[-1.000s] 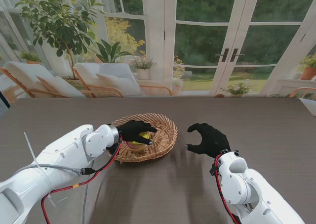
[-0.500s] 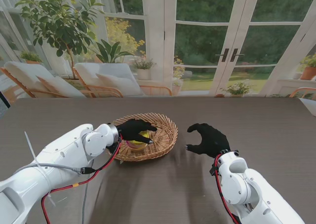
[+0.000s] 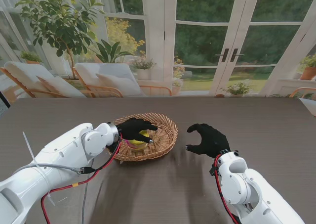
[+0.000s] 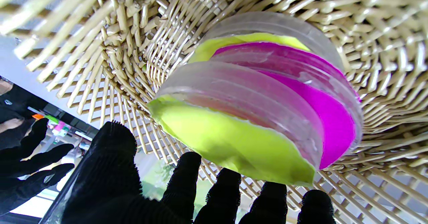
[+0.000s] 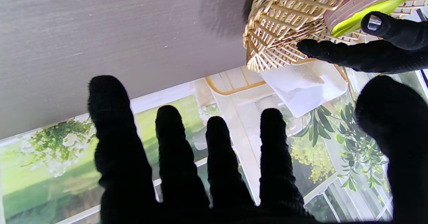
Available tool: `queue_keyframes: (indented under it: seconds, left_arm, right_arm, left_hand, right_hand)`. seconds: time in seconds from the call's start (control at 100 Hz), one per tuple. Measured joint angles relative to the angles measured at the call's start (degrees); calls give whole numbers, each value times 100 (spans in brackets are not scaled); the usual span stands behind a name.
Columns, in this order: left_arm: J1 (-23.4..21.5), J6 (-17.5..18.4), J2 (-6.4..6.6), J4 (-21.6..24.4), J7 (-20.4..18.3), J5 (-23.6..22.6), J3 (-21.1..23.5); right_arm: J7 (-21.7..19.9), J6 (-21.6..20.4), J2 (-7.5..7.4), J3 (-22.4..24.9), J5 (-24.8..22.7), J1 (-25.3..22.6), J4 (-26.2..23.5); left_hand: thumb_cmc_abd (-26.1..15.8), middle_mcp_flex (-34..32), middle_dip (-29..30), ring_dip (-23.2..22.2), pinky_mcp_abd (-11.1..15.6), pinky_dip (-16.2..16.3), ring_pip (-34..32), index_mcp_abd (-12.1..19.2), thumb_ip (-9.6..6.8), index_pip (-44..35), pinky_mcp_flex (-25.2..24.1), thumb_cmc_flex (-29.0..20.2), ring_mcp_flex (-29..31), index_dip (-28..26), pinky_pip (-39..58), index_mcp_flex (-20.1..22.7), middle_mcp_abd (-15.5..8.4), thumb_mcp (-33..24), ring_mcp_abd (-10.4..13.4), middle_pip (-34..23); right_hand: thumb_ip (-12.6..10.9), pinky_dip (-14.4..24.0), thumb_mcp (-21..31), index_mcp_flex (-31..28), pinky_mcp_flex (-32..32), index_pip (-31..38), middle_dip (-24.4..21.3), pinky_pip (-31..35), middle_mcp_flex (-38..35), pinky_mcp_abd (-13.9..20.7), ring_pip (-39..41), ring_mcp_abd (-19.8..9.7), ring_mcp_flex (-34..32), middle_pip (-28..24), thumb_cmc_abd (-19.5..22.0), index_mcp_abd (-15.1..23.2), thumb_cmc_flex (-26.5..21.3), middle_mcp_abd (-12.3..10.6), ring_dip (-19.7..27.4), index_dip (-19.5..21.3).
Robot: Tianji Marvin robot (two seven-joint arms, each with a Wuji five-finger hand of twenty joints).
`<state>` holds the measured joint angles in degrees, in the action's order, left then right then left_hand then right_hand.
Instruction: Stack culture dishes into a storage basket
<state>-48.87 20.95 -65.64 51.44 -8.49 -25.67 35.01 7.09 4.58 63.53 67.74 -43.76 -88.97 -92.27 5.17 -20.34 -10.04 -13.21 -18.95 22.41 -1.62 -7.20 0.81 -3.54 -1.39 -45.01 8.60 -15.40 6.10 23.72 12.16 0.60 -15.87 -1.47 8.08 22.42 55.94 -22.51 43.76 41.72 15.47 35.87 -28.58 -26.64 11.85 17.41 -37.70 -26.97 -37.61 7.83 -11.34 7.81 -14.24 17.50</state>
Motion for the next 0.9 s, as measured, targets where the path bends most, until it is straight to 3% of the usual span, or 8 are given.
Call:
queue_keyframes:
  seconds: [0.12,0.56,0.73,0.9]
  left_arm:
    - [-3,1,6,9,2,-21,11]
    - [-81,17,34,115,36,-132,198]
    - [-305,-2,103,436,71,-332,589]
    - [-830,-194,175,1117,119,-550,1361]
  right_arm:
    - [-4,0,0,-1,1,0,0]
    - [-10,0,-1,-6,5,1,2]
    - [-4,0,-1,-8,6,1,6]
    - [14,6,1,-9,18,3,10]
  left_hand:
    - [0,0,0,69,-16,-69,72,0,0,-2,-56,0,-234,0,-77,0,56,0,-37,8]
    - [0,0,0,166,-54,-163,83,0,0,-2,-101,0,-233,-1,-203,0,86,0,-56,16]
    - [0,0,0,166,-54,-218,82,0,0,-3,-101,0,-227,-1,-204,0,86,0,-57,9]
    - [0,-182,0,163,-55,-219,28,0,0,-49,22,0,-69,-13,-203,146,86,0,-69,-33]
  right_hand:
    - [0,0,0,0,0,0,0,0,0,0,0,0,0,0,0,0,0,0,0,0]
    - [0,1,0,0,0,0,0,-1,0,0,0,0,0,0,0,-2,0,0,0,0]
    - [0,1,-4,0,0,0,0,-1,0,0,0,0,0,0,72,-4,0,0,0,0]
    - [0,2,-4,0,0,0,0,-5,0,0,0,0,2,0,72,-6,0,0,0,0]
